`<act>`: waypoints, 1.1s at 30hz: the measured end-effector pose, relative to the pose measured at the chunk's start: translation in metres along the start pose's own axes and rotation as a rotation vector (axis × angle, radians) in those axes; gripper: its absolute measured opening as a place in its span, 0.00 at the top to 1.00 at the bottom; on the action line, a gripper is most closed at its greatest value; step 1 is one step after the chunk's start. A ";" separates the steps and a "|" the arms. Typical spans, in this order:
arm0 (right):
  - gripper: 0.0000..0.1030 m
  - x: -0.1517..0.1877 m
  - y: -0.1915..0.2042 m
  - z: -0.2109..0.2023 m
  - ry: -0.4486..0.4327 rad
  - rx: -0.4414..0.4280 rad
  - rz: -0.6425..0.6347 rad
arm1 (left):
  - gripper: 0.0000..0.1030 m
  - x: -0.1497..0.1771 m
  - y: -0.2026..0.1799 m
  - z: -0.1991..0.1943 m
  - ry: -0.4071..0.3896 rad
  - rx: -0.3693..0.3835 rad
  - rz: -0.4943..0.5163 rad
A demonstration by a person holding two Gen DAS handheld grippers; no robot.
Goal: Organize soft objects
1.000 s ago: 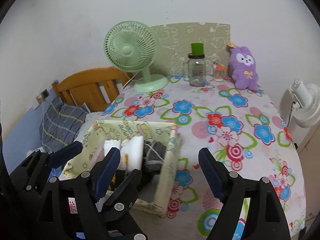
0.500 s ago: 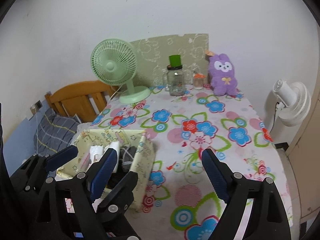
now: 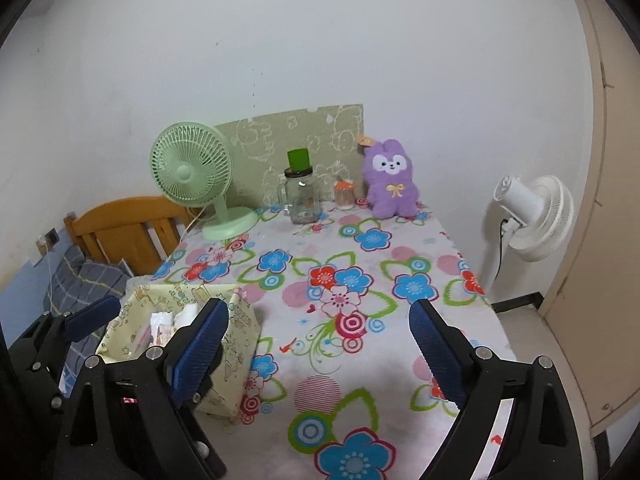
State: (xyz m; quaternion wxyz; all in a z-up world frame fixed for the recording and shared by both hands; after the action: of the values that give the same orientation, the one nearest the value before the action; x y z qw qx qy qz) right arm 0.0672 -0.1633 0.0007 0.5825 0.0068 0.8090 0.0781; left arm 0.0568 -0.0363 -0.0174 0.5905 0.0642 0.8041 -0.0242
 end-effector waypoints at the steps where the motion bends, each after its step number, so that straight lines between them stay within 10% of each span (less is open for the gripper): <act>1: 0.09 -0.001 -0.001 -0.003 -0.005 0.002 0.000 | 0.00 -0.001 0.000 -0.003 -0.007 -0.004 0.000; 33: 0.03 -0.014 -0.025 -0.074 -0.152 0.079 0.001 | 0.00 -0.014 0.018 -0.061 -0.137 -0.053 -0.045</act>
State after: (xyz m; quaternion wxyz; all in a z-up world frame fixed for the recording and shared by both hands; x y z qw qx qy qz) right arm 0.0036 -0.1985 0.0335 0.6415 0.0360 0.7649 0.0454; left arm 0.0056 -0.0124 0.0147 0.6449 0.0284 0.7634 -0.0203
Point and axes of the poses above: each gripper's, at about its wrist camera, not at the fingertips, and z roughly the way its jaws point, y to its left, x to its underside, the point moved 3 cm from there along z, roughly the way its jaws point, and after that the axes turned 15 degrees about -y, right-handed, at the moved point
